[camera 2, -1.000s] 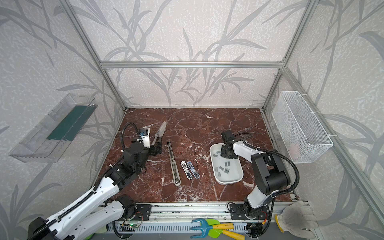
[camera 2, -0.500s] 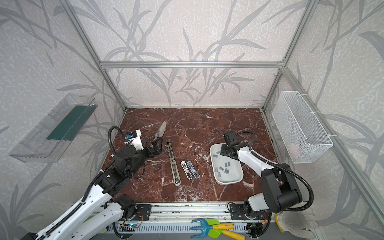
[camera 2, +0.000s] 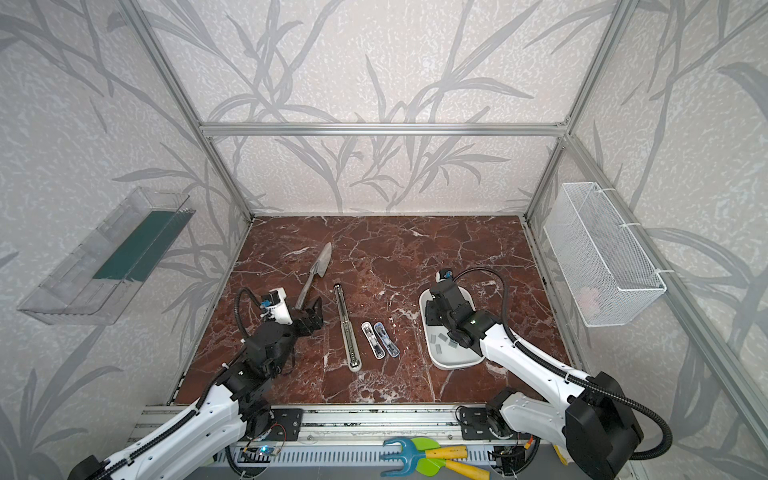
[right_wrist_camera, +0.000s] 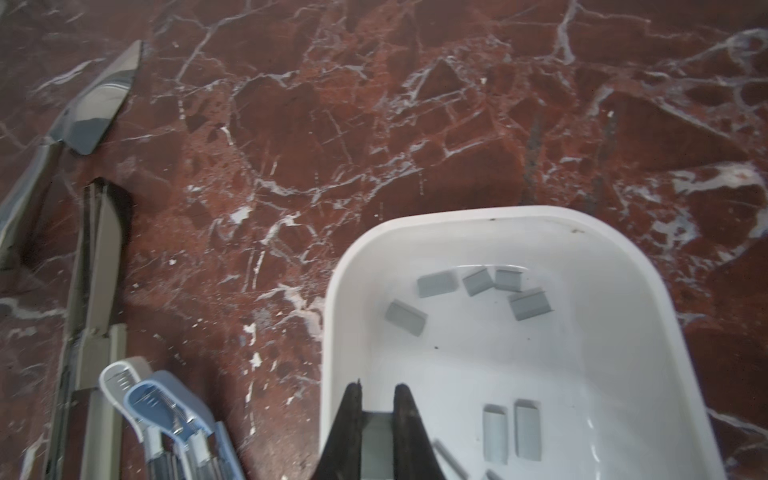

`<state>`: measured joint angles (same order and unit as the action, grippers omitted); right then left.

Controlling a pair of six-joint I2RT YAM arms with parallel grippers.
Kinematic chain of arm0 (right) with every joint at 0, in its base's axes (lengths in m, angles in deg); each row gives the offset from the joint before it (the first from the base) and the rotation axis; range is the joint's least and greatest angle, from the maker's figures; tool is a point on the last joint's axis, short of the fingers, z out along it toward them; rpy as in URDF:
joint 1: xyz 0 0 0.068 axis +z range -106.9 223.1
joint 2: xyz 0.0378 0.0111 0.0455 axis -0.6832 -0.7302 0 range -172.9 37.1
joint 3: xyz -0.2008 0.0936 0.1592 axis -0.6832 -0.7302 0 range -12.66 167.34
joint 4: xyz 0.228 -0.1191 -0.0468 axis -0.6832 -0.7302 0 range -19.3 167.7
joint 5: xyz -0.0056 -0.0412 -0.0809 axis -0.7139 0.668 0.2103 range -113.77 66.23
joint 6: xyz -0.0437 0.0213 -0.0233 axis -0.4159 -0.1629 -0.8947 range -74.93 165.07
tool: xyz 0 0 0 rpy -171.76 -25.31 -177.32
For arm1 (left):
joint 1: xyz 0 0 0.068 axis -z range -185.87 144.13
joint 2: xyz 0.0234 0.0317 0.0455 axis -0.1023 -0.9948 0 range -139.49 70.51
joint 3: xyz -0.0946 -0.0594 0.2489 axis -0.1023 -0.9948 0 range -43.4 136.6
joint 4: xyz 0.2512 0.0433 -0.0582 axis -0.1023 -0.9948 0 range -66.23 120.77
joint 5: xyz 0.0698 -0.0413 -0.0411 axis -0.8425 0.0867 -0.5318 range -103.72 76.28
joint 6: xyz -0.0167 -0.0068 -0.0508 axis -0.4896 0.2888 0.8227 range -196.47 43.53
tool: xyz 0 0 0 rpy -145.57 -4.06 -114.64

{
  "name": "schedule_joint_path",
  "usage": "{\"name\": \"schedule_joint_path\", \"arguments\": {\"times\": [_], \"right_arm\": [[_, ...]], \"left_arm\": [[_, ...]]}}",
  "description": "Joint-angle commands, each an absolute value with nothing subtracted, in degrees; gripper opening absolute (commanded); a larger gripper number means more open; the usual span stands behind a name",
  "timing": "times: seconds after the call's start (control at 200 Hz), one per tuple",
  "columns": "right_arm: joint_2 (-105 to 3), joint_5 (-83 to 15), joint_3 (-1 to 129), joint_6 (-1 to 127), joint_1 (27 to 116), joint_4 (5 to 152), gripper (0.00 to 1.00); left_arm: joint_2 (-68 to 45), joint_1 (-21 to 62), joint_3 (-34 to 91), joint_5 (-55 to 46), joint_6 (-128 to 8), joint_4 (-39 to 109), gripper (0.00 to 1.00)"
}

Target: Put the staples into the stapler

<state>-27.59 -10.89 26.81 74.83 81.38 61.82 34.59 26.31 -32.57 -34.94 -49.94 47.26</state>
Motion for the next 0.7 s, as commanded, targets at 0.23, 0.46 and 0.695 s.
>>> {"name": "schedule_joint_path", "arguments": {"times": [0.23, 0.46, 0.695], "right_arm": [[-30.19, -2.59, 40.20, 77.03, 99.30, 58.83, 0.08], [-24.60, -0.87, 35.03, 84.90, 104.04, 62.62, 0.07], [-25.54, 4.96, 32.07, 87.24, 116.39, 63.87, 0.02]], "left_arm": [[29.42, 23.91, -31.35, -39.78, -53.82, 57.42, 0.99], [36.30, 23.11, -31.93, -41.62, -46.16, 50.20, 0.99], [36.81, 23.01, -32.89, -40.35, -44.97, 51.99, 0.99]]}}
